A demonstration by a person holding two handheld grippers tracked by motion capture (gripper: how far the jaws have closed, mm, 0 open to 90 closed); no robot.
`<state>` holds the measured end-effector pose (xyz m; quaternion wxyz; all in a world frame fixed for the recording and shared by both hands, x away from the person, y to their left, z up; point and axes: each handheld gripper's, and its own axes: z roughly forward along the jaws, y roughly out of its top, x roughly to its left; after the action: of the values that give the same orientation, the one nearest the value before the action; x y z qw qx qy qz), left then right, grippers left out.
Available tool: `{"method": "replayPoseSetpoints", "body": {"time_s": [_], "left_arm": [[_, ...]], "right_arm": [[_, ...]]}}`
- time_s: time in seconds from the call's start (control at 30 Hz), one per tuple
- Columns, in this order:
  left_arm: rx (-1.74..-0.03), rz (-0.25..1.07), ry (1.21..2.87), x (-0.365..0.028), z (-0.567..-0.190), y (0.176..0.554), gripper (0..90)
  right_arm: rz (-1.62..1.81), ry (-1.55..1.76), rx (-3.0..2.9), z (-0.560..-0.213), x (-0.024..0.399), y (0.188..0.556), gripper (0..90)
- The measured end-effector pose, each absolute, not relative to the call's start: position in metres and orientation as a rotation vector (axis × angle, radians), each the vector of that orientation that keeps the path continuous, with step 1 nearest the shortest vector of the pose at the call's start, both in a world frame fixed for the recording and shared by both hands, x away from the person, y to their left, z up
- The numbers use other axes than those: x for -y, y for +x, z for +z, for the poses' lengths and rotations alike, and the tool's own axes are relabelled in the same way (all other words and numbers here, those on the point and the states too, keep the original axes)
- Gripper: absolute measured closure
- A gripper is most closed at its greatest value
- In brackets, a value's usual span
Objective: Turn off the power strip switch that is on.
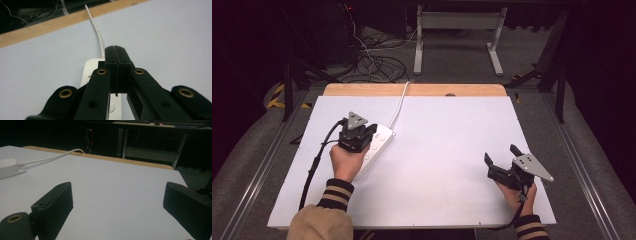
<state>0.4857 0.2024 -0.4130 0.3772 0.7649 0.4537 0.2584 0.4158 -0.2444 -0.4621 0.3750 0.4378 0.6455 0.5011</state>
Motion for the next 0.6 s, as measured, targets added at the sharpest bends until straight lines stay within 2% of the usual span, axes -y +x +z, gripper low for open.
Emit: {"method": "replayPoseSetpoints", "body": {"time_s": [0.03,0.23,0.6], "left_arm": [[-1.166,0.665,2.0,-0.193,-0.42,0.492,90.0],[-1.265,0.665,2.016,-0.187,-0.439,0.507,89.9],[-1.296,0.666,2.085,-0.182,-0.454,0.514,90.0]], "right_arm": [[1.293,1.113,-1.656,-0.462,0.244,0.416,10.4],[1.319,1.108,-1.655,-0.461,0.242,0.417,10.5],[1.32,1.095,-1.659,-0.46,0.241,0.415,10.6]]}}
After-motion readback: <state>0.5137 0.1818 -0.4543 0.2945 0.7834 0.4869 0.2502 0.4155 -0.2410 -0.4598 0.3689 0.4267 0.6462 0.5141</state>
